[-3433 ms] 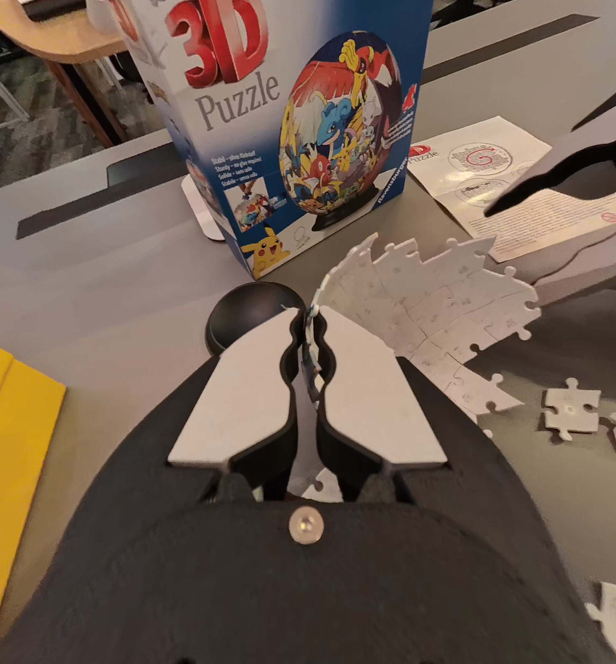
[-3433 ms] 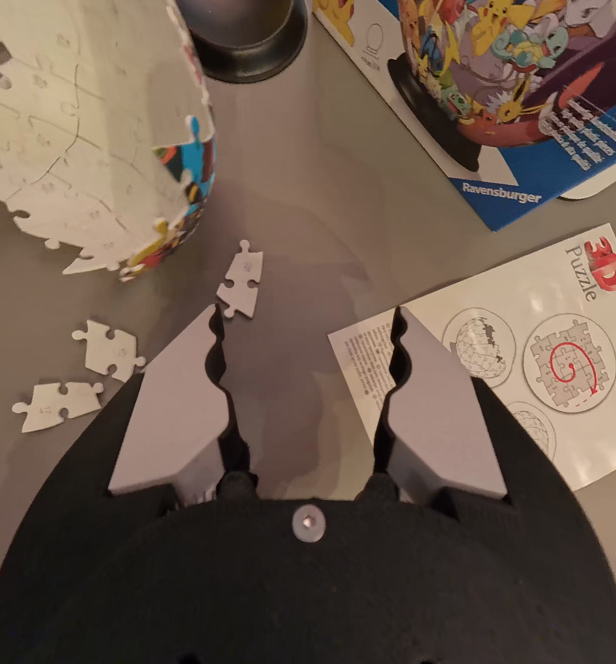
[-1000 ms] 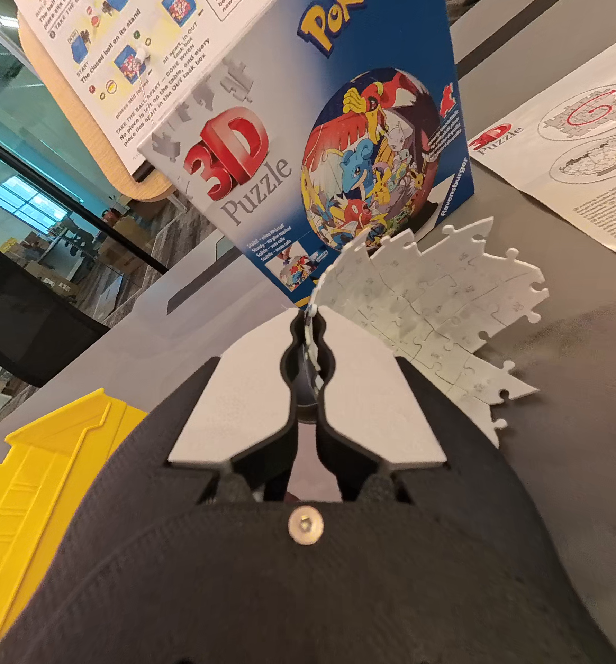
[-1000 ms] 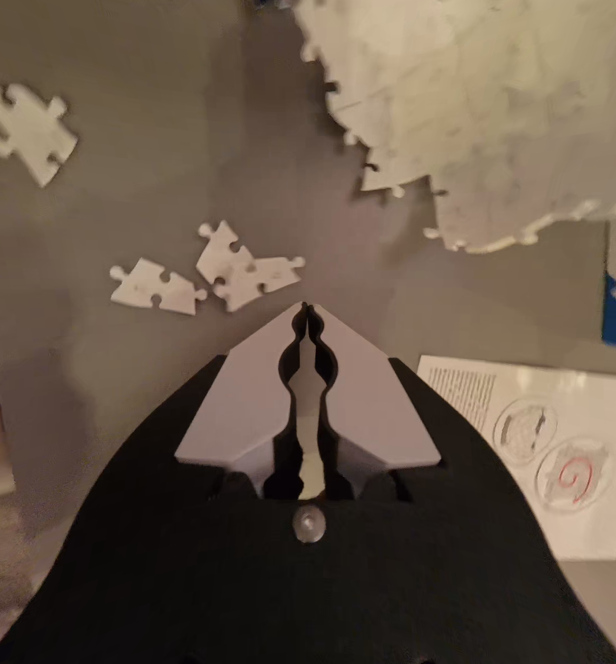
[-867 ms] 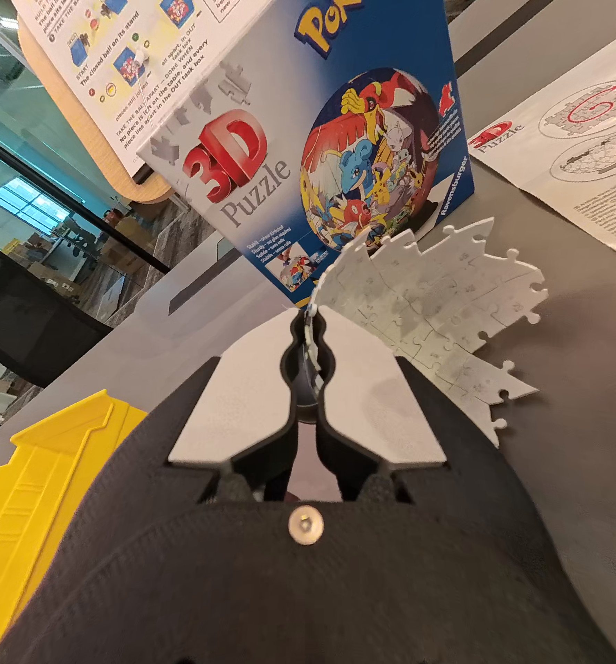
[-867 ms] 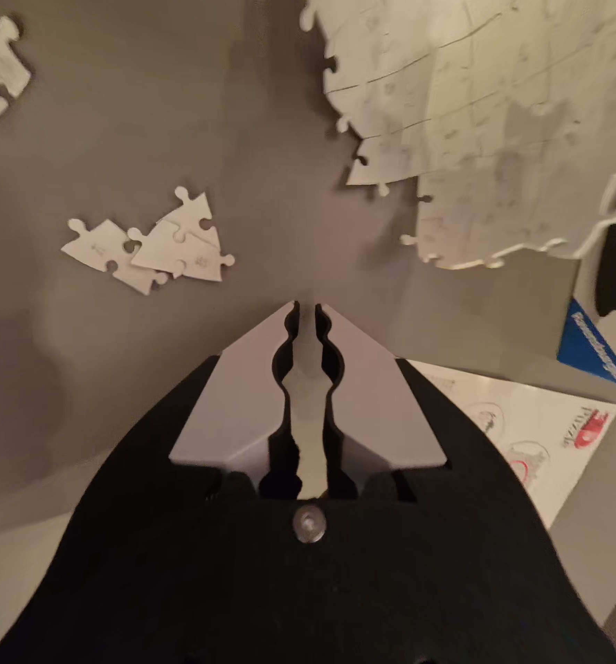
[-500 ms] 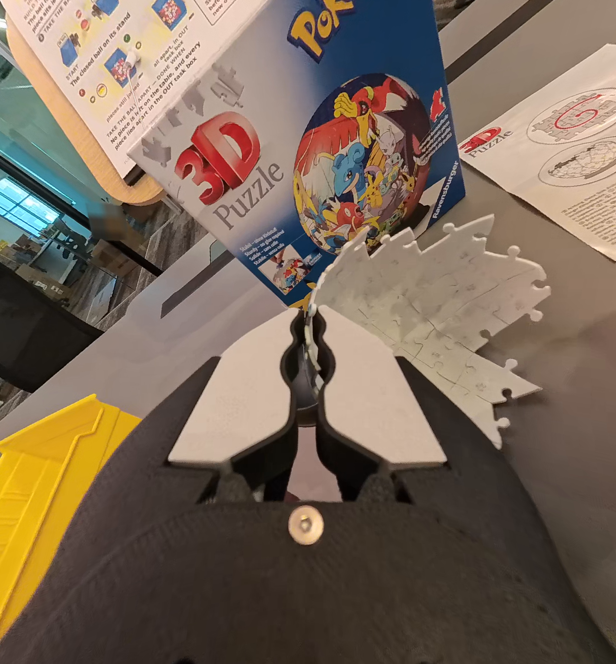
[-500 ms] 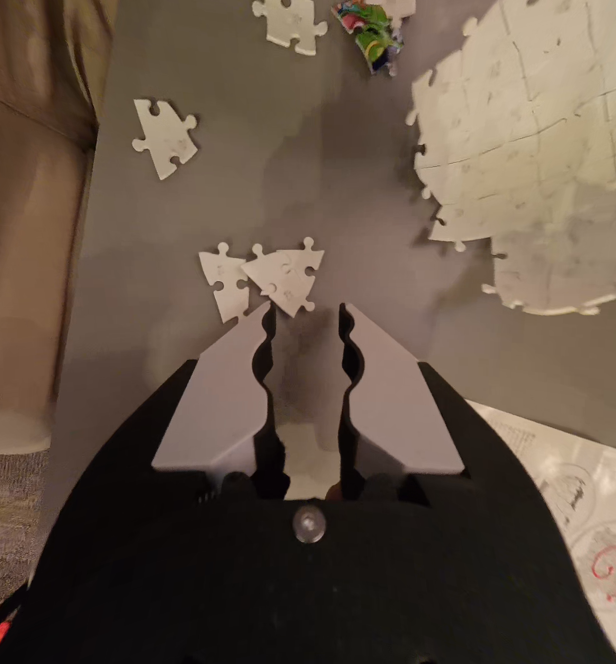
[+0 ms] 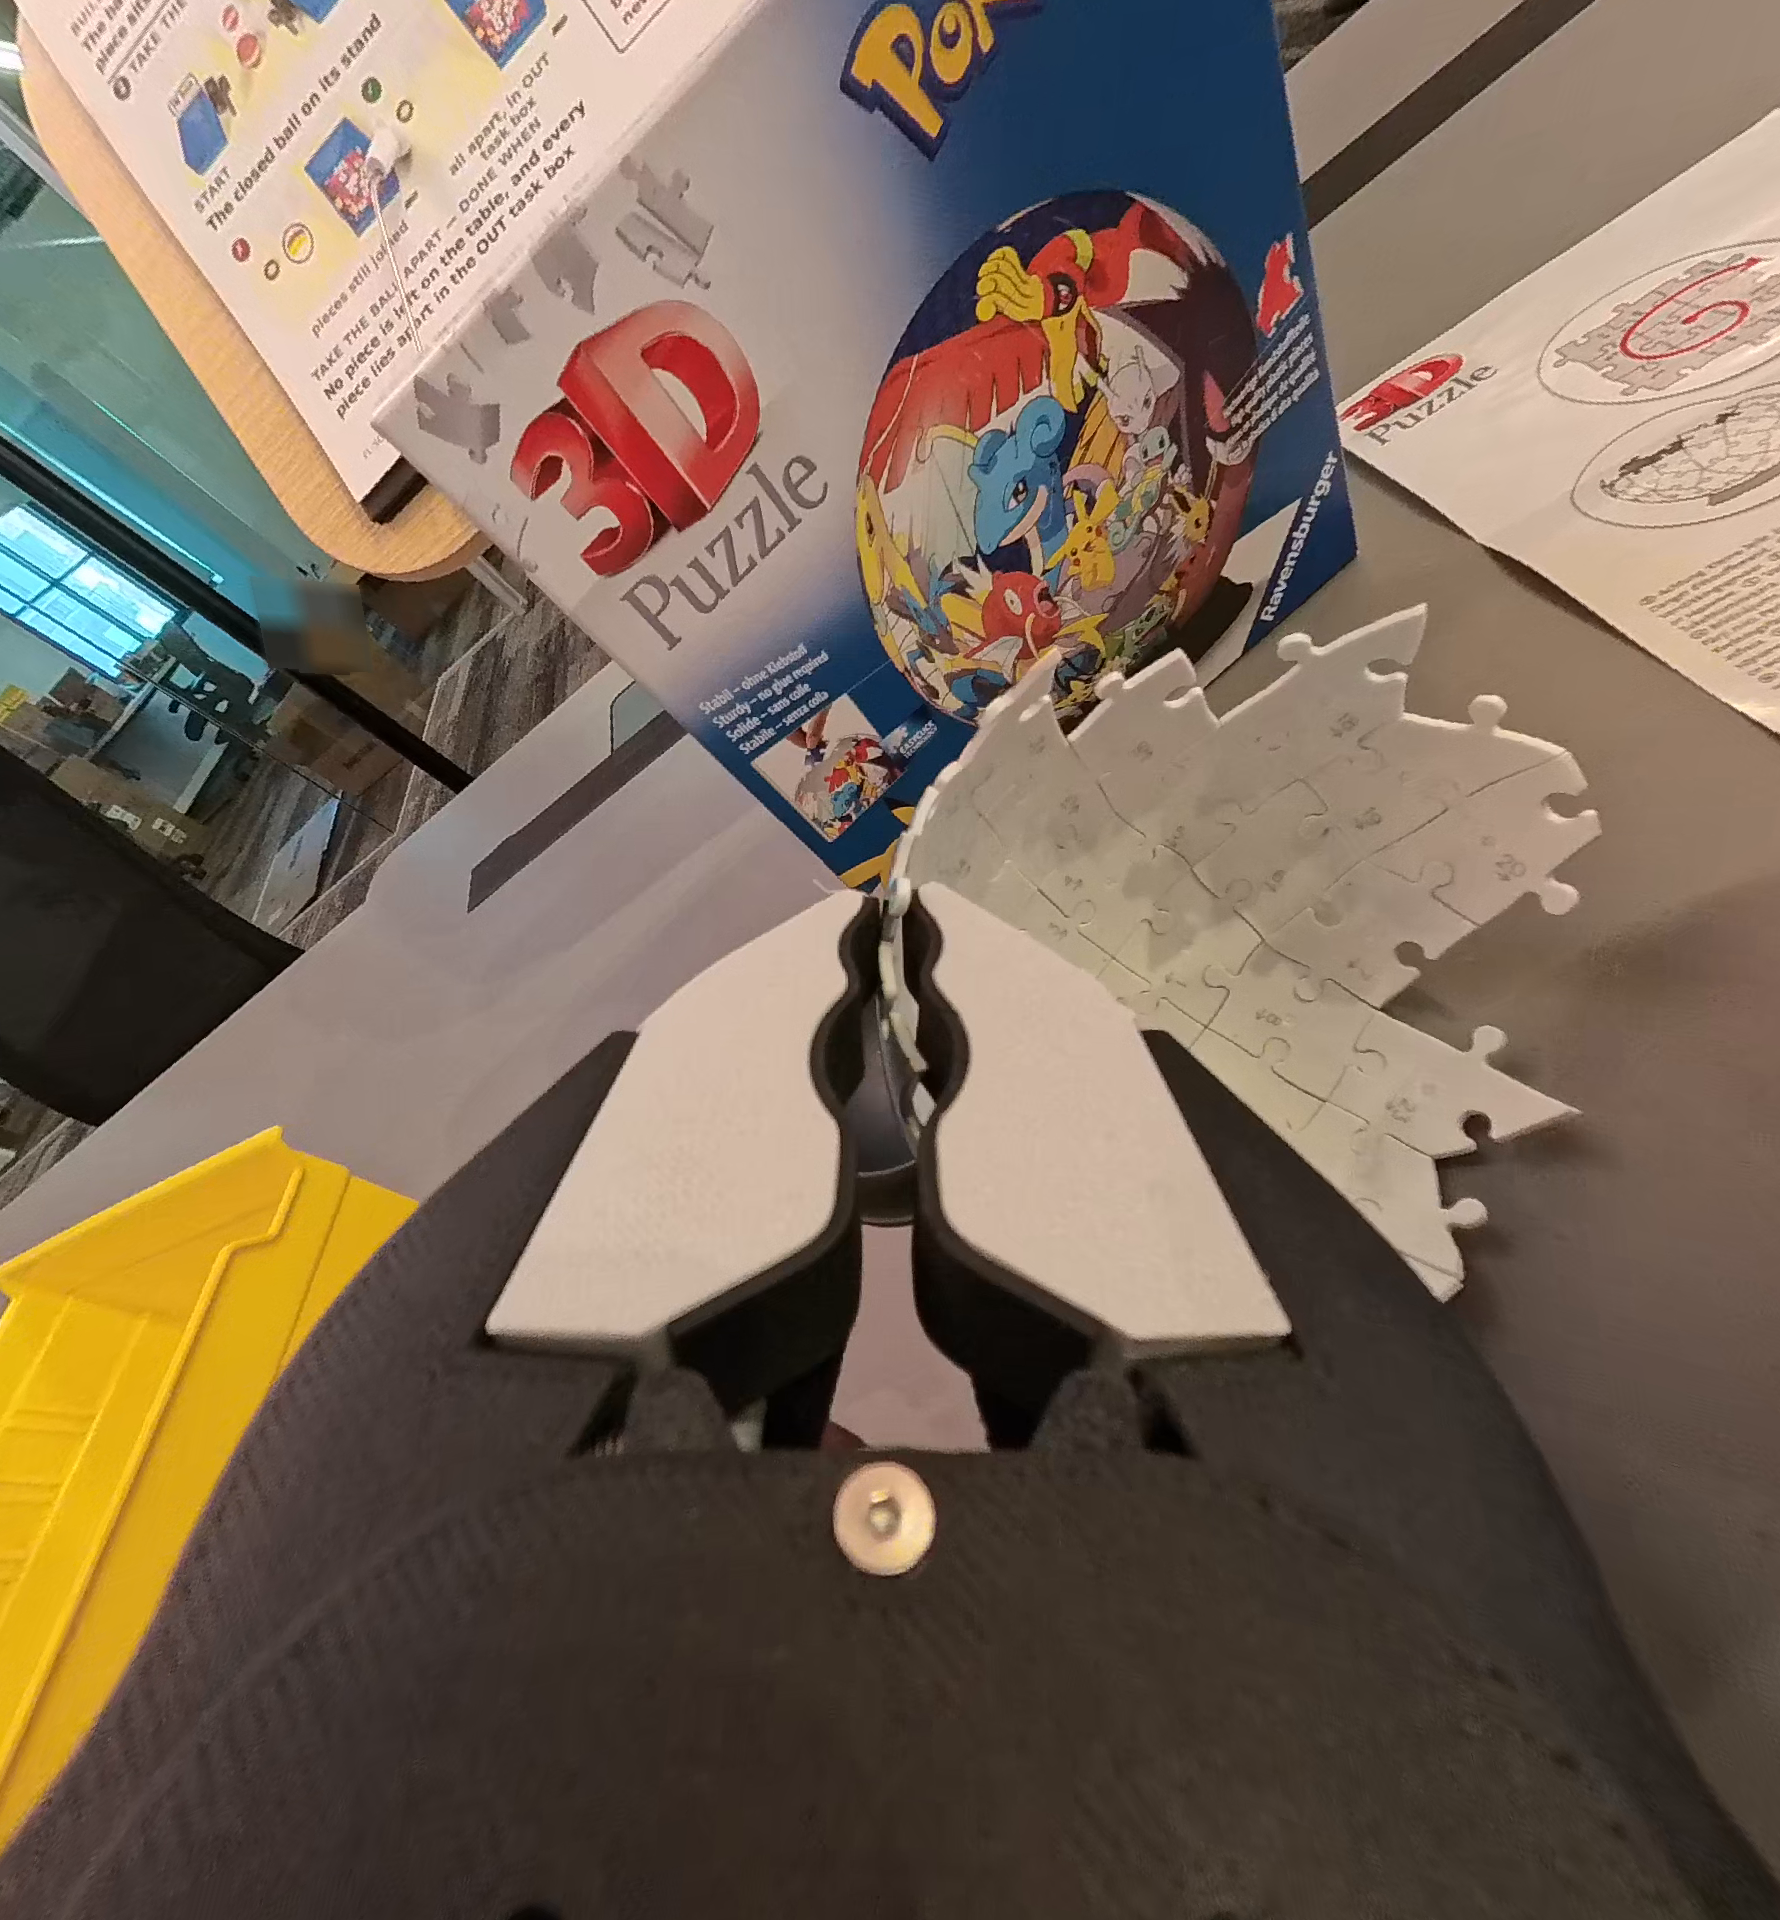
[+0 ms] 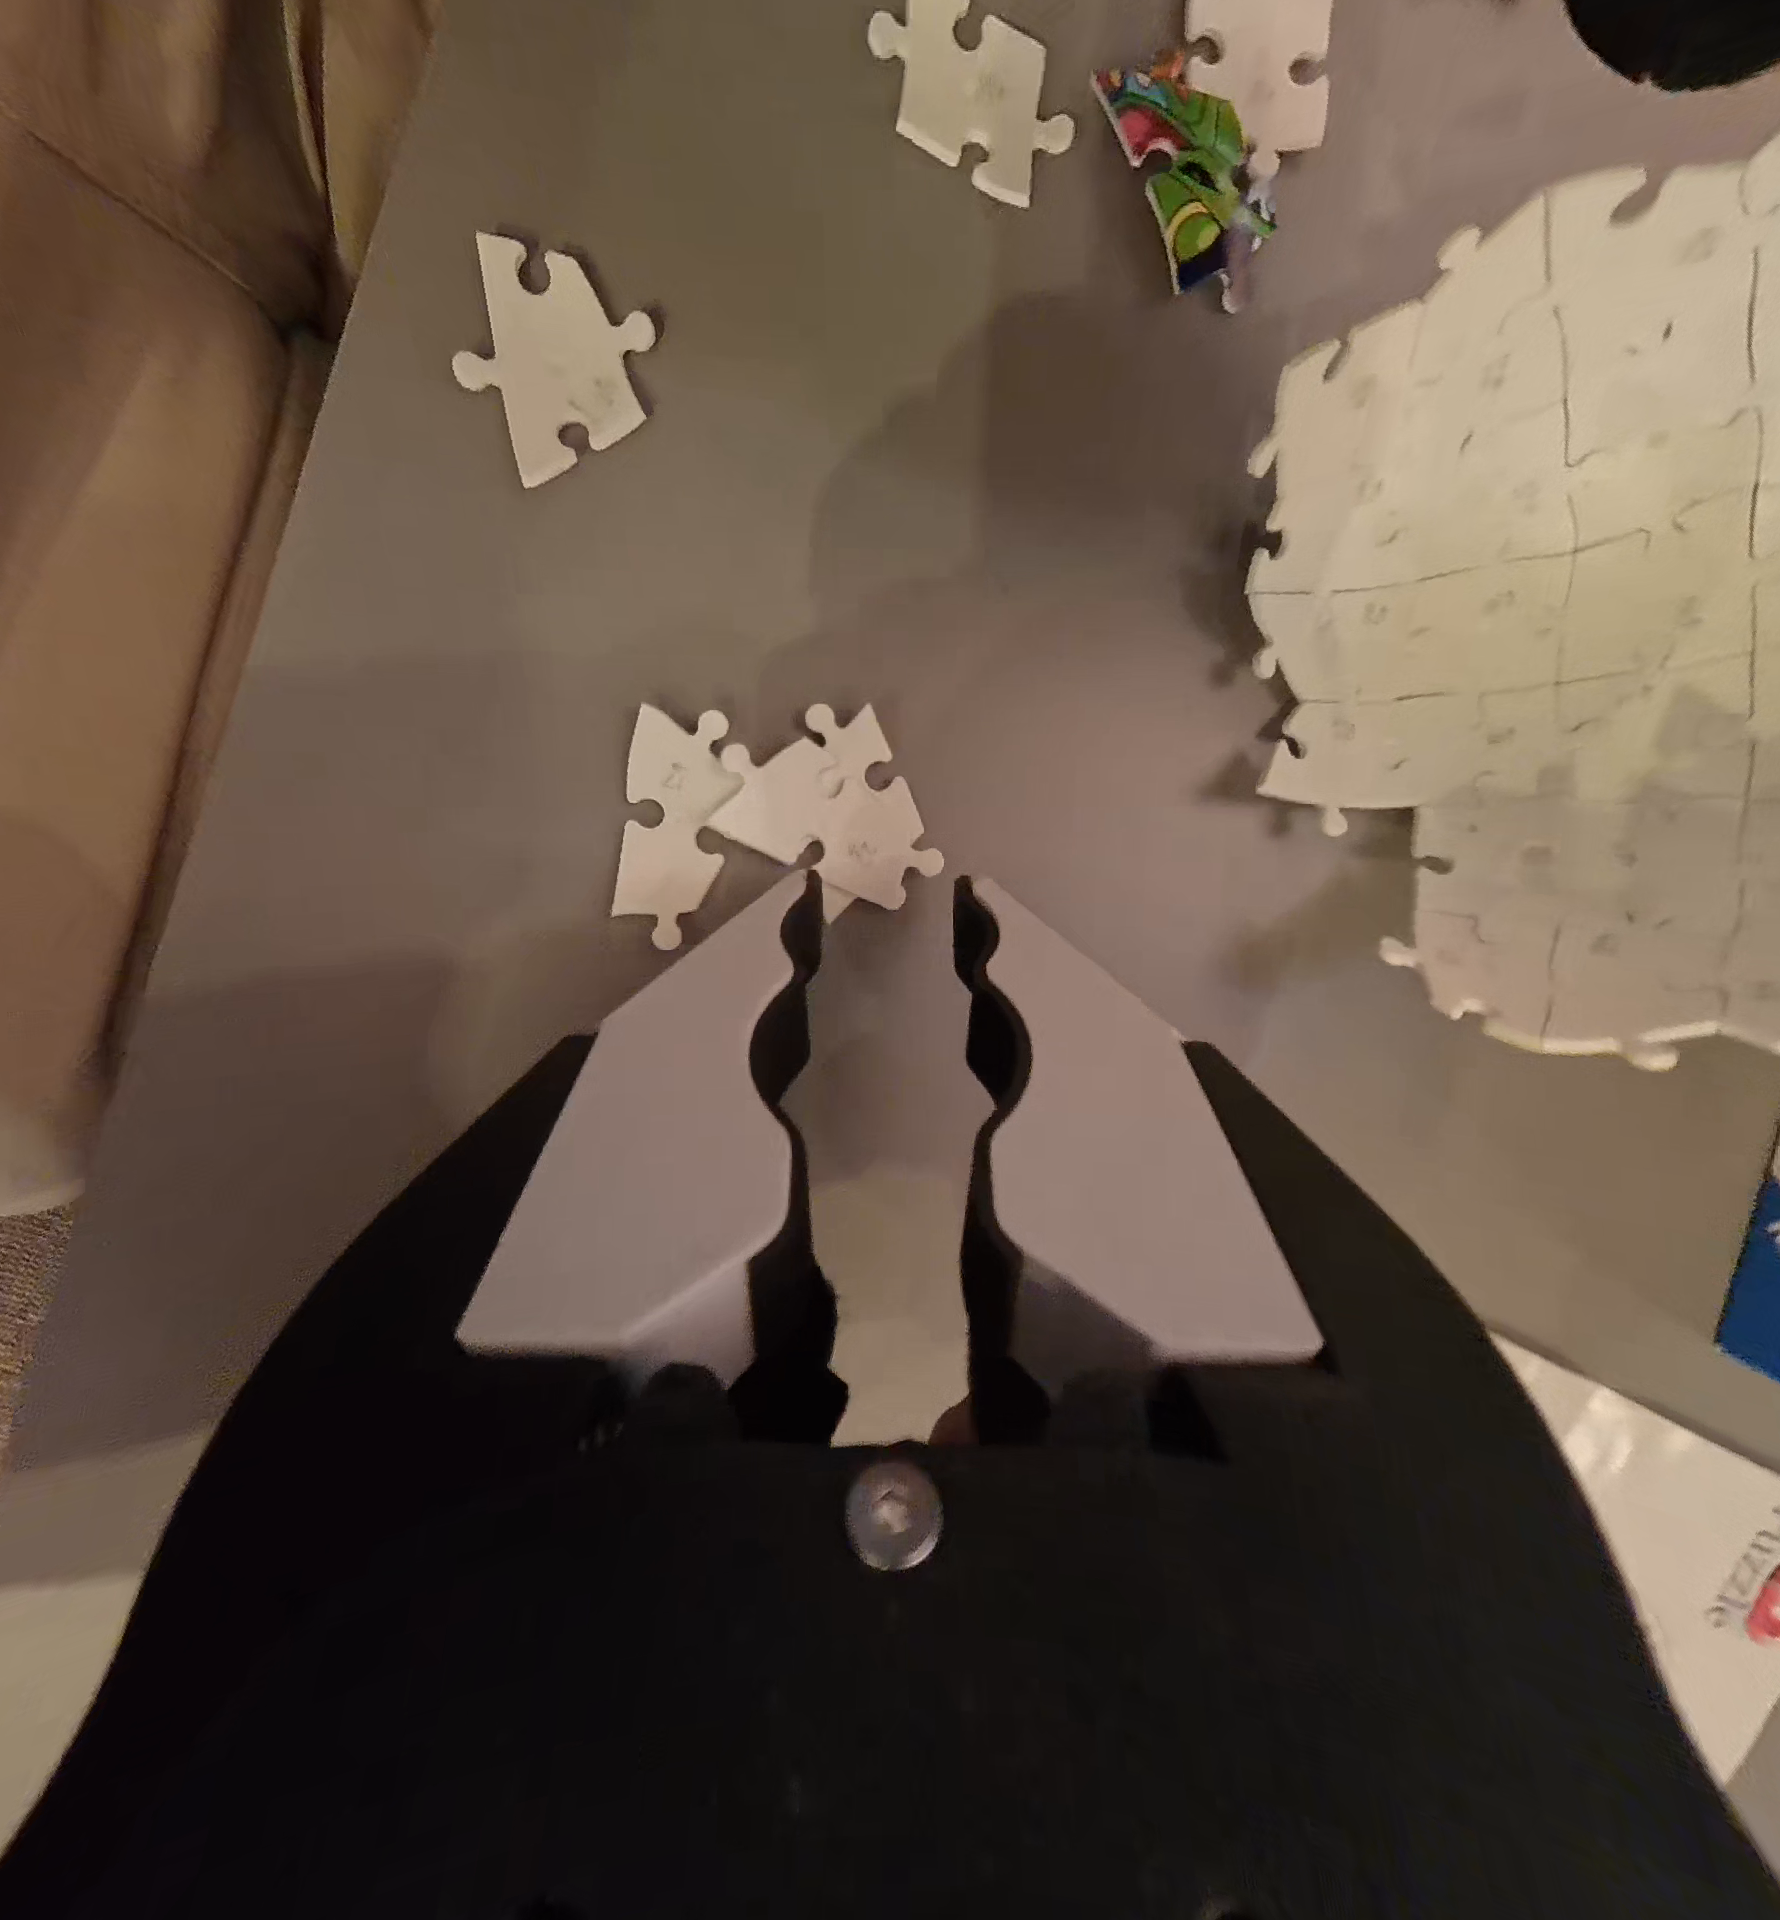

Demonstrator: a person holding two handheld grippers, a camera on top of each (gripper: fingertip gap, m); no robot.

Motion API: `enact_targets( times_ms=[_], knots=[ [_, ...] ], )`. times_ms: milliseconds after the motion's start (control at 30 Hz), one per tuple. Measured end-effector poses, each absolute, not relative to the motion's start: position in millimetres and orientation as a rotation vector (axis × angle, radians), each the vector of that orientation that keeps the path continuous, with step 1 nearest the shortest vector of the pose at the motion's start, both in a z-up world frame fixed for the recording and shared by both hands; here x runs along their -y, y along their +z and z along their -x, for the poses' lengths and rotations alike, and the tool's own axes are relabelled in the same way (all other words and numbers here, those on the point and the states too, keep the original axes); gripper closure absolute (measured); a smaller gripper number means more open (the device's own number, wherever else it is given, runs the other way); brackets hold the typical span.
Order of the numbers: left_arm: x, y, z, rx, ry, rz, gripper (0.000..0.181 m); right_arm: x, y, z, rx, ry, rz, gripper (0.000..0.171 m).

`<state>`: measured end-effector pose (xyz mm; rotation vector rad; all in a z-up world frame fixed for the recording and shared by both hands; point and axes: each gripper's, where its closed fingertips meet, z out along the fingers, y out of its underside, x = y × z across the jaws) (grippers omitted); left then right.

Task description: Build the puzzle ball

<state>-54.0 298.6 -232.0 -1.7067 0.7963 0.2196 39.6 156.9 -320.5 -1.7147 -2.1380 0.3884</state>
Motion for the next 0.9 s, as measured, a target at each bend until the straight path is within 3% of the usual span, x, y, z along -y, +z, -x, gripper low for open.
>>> enact_targets(
  times_ms=[167, 500, 567, 633, 667, 900],
  knots=[
    [-298.0, -231.9, 54.4, -0.792, 0.226, 1.705, 0.178, -154.2, -324.6, -30.7, 2.240, 0.415, 1.635, 0.149],
    [-298.2, -231.8, 52.5, -0.794, 0.226, 1.699, 0.178, -149.1, -327.8, -35.6, 2.230, 0.471, 1.691, 0.170],
    [-298.0, -231.7, 52.5, -0.794, 0.225, 1.698, 0.178, -149.9, -325.2, -35.5, 2.210, 0.465, 1.686, 0.158],
    [-297.9, -231.6, 52.5, -0.794, 0.224, 1.699, 0.178, -151.5, -322.6, -35.7, 2.204, 0.469, 1.686, 0.134],
    [-297.8, -231.5, 52.3, -0.794, 0.225, 1.698, 0.178, -152.6, -323.6, -37.3, 2.220, 0.452, 1.680, 0.132],
    [-297.1, -230.9, 51.3, -0.798, 0.229, 1.697, 0.178, -155.7, -330.4, -37.2, 2.280, 0.423, 1.663, 0.147]
  ],
)
